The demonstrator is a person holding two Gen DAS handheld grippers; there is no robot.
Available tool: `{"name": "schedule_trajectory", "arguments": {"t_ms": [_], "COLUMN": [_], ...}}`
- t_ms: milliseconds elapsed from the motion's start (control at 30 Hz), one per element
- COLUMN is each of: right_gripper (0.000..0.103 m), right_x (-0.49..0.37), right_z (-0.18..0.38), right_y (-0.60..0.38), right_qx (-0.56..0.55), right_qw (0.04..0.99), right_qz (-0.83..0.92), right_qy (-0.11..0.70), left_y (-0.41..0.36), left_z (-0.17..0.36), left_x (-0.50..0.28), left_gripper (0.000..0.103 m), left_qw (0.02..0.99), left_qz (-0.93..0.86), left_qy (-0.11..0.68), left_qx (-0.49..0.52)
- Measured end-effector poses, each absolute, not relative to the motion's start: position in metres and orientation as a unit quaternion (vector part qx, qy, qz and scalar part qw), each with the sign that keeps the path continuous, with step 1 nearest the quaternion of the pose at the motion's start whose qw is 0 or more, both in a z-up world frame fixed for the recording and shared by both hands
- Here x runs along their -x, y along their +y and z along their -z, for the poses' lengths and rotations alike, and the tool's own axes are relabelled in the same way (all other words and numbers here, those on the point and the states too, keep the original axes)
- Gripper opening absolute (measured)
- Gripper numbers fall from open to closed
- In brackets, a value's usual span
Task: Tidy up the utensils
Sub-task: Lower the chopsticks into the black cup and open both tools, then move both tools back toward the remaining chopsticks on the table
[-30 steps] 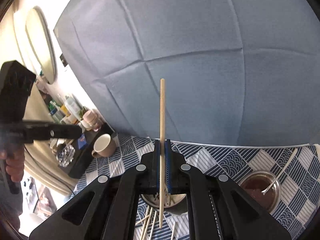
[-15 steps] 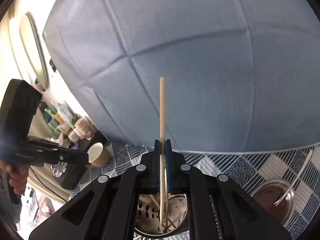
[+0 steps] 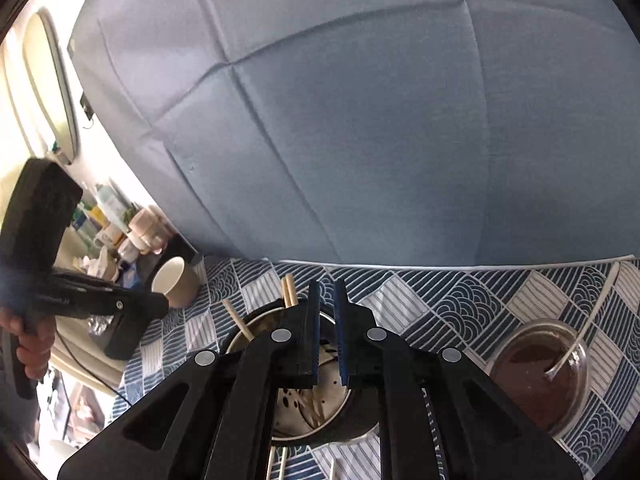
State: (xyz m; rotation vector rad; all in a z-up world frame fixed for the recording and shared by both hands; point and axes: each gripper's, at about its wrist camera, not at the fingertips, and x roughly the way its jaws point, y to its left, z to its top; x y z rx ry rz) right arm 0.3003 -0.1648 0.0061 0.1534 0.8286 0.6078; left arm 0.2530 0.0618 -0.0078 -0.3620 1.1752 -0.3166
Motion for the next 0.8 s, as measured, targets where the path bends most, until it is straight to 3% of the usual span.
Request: {"name": "schedule_trajectory", "arguments": {"t_ms": [100,200,400,600,800], "right_gripper": [0.011,0.027,0.047,0.070,0.083], "right_x": [-0.296,-0.289,-0.272,-0.256,-0.241], "right_z": [-0.012,-0.019,-0.034,-0.039,-0.037], "right_y": [-0.168,-0.171,-0.175,-0.176,-0.183], "right_qx": [-0.072,-0.070,-0.045,-0.016,-0.005], "right_qw": [0.870,0.876,0.889,0.898,0.901], "right_qz": [-0.284,-0.277,-0.265,-0.241,-0.220], "right_qy": [0.397,0.390,0.371,0.369,0.375], "left_y": [0.063,0.068,0.080,0.093,0.097], "left_z": [0.008,0.005,0.010,0.020,0.033], "left_x": [-0.249,-0.238,-0.220,-0.205,-0.193], "left_gripper": [0.019,0.032,0.059,0.072,0.081], "left_qw": [0.807,0.818,0.820,0.824,0.821], "left_qz": [0.147,0.138,0.121,0.095,0.079], "left_qy": [0.546,0.530,0.529,0.527,0.537], "left_qx": [0.169,0.175,0.181,0.185,0.177]}}
